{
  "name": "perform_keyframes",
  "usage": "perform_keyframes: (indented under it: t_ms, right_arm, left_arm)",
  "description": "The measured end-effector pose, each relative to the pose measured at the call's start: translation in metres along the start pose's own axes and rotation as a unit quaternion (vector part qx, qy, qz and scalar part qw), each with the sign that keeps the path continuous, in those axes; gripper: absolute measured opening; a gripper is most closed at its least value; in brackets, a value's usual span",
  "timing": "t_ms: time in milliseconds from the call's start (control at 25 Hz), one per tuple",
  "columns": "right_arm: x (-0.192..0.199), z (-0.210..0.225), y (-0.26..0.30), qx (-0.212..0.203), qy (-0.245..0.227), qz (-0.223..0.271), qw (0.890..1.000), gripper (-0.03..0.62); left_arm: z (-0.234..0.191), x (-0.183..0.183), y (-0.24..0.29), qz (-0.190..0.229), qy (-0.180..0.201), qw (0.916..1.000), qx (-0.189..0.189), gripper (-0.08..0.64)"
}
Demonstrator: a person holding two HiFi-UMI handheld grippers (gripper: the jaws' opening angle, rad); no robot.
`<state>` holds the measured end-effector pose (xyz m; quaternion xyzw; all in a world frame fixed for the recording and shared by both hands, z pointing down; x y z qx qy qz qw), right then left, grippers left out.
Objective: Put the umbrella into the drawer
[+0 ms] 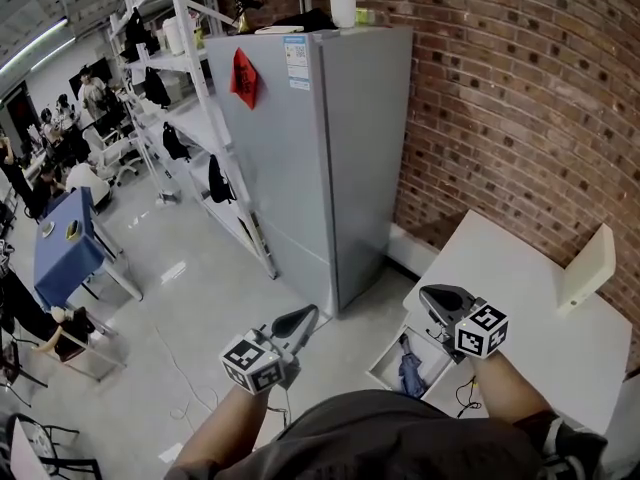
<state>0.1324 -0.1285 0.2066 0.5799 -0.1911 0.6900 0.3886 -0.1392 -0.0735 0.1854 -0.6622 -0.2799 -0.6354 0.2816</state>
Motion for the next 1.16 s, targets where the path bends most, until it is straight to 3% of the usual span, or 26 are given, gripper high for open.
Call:
perform_keyframes:
  t_ms: [320,1160]
  right_arm:
    - [0.001,-0.01,-0.002,-0.006,-0.027,-0.012,1.0,-0.009]
    - [0.009,-0.018,-0.01,-0.012,-0.029,-0.011,0.999,-0.009]
  left_arm:
    - [0.001,0.001,-0.008,-0.004,0.003,1.0,-0.005,-0.002]
    - [0.01,0.005,-0.022,0.003,0.002,0.9999,-0.017,-0.002]
Point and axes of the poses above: the fingertips, and each gripper's own axes: y forward along the fingers, z to its right, x out of its underside, the point moved 4 cm from there along -y, backward along the fingers, and after that the axes turned 10 degrees about y, right-handed, at the moved point
